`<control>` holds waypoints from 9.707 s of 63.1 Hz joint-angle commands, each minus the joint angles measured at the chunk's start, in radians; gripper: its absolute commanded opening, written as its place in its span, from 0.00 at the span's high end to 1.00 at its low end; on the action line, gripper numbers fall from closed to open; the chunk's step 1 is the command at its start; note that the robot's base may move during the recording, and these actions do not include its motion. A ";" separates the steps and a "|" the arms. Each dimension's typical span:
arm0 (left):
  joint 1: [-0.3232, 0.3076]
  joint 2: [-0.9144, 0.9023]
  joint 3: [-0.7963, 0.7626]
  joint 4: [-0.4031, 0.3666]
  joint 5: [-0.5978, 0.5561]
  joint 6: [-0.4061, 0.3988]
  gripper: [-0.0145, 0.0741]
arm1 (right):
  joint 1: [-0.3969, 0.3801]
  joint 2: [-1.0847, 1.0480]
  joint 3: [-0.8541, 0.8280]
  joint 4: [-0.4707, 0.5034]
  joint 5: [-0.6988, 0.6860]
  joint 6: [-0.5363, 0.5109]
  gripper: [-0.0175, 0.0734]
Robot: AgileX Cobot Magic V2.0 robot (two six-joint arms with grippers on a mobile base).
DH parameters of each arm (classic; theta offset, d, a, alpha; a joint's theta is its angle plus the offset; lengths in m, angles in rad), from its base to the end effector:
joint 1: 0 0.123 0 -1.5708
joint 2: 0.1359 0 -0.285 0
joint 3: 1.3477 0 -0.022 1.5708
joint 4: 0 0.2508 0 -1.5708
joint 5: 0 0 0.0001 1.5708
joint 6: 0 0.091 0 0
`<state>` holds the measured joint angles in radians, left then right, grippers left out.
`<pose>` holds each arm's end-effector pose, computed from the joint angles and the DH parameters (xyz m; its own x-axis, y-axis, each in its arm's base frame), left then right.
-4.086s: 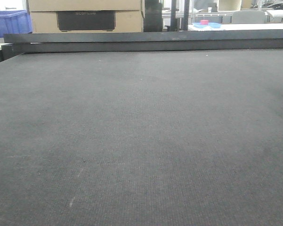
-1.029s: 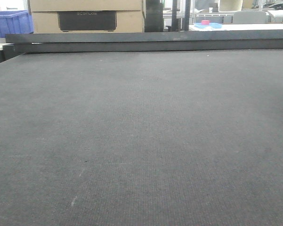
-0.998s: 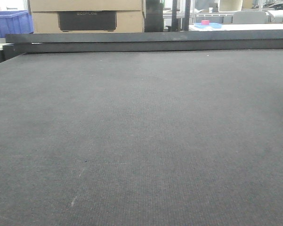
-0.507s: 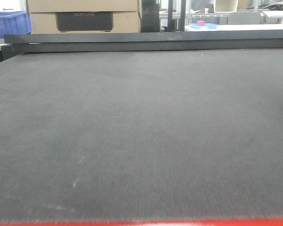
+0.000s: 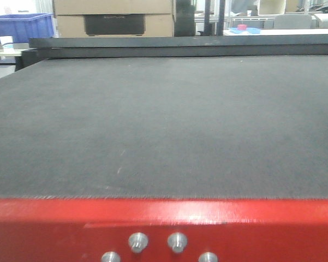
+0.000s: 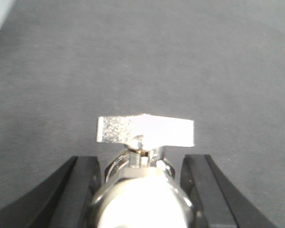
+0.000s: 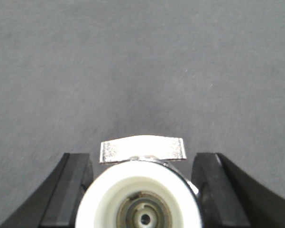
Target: Place valve from conveyor to right shelf box
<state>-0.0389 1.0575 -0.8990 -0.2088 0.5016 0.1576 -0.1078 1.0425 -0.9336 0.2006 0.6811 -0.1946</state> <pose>0.2227 -0.0178 0.3436 -0.5369 -0.0051 -0.8436 0.1089 0.9912 -0.0753 0.2116 -0.0114 0.3451 -0.6350 0.0309 -0.7719 -0.0133 0.9986 0.0509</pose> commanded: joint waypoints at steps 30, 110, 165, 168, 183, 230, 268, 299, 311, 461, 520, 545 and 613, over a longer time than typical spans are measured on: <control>-0.005 -0.014 -0.003 -0.005 -0.152 -0.006 0.96 | 0.000 -0.015 -0.005 -0.002 -0.062 -0.005 0.99; -0.005 -0.014 -0.003 -0.005 -0.152 -0.006 0.96 | 0.000 -0.015 -0.005 -0.002 -0.062 -0.005 0.99; -0.005 -0.014 -0.003 -0.005 -0.152 -0.006 0.96 | 0.000 -0.015 -0.005 -0.002 -0.062 -0.005 0.99; -0.005 -0.014 -0.003 -0.005 -0.152 -0.006 0.96 | 0.000 -0.015 -0.005 -0.002 -0.062 -0.005 0.99; -0.005 -0.014 -0.003 -0.005 -0.152 -0.006 0.96 | 0.000 -0.015 -0.005 -0.002 -0.062 -0.005 0.99; -0.005 -0.014 -0.003 -0.005 -0.152 -0.006 0.96 | 0.000 -0.015 -0.005 -0.002 -0.062 -0.005 0.99; -0.005 -0.014 -0.003 -0.005 -0.152 -0.006 0.96 | 0.000 -0.015 -0.005 -0.002 -0.062 -0.005 0.99; -0.005 -0.014 -0.003 -0.005 -0.152 -0.006 0.96 | 0.000 -0.015 -0.005 -0.002 -0.062 -0.005 0.99; -0.005 -0.014 -0.003 -0.005 -0.152 -0.006 0.96 | 0.000 -0.015 -0.005 -0.002 -0.062 -0.005 0.99; -0.005 -0.014 -0.003 -0.005 -0.152 -0.006 0.96 | 0.000 -0.015 -0.005 -0.002 -0.062 -0.005 0.99; -0.005 -0.014 -0.003 -0.009 -0.151 -0.006 0.96 | 0.000 -0.015 -0.005 -0.002 -0.097 -0.005 0.99; -0.110 -0.014 -0.075 0.031 -0.083 -0.006 0.96 | 0.025 -0.015 -0.068 0.050 -0.058 -0.005 0.98; -0.469 0.658 -1.010 0.029 0.026 -0.037 0.96 | 0.421 0.493 -0.783 0.074 -0.253 -0.005 0.98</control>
<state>-0.4914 1.6703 -1.8556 -0.1693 0.5672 0.1266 0.3108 1.5003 -1.6717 0.2605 0.5063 -0.1946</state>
